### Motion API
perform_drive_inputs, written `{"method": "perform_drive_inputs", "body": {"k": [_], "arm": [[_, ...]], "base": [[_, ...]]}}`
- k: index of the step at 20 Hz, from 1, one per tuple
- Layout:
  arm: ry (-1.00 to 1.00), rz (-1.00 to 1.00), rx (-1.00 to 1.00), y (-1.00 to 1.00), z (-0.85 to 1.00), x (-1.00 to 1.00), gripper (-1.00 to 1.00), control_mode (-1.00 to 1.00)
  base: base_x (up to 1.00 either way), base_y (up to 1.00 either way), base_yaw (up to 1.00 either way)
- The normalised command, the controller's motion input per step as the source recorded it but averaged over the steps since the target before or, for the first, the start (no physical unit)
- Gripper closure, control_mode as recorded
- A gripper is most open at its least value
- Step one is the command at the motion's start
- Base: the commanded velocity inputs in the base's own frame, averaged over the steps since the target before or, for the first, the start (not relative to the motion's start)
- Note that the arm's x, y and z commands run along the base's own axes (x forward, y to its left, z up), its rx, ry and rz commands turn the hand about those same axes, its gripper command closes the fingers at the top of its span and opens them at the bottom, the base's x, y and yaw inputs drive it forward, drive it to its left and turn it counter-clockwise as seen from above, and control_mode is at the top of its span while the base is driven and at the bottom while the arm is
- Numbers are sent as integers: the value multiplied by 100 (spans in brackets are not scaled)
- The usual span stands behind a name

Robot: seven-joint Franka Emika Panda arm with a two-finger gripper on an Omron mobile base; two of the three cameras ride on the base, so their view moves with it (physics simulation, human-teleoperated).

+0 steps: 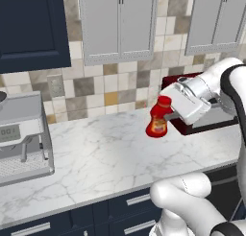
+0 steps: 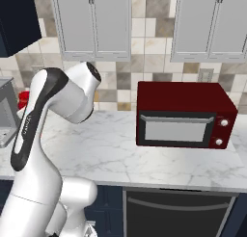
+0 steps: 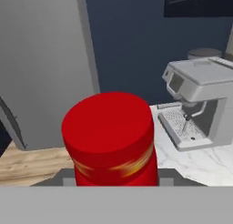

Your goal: Place the mustard and ketchup from the counter to the top shelf of the fridge. If the existing items in the fridge are on the top shelf, move them to other shelves.

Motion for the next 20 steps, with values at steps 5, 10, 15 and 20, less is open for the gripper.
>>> {"method": "perform_drive_inputs", "body": {"k": [5, 10, 15, 20], "arm": [[-9, 11, 0, -27, 0, -100, 100, -100], [-4, 8, 0, -19, 0, -40, 100, 100], [0, 0, 0, 0, 0, 0, 100, 100], [0, 0, 0, 0, 0, 0, 100, 100]], "base": [[0, 0, 0], [-60, -33, 23], [-85, -40, 85], [-50, -20, 100]]}}
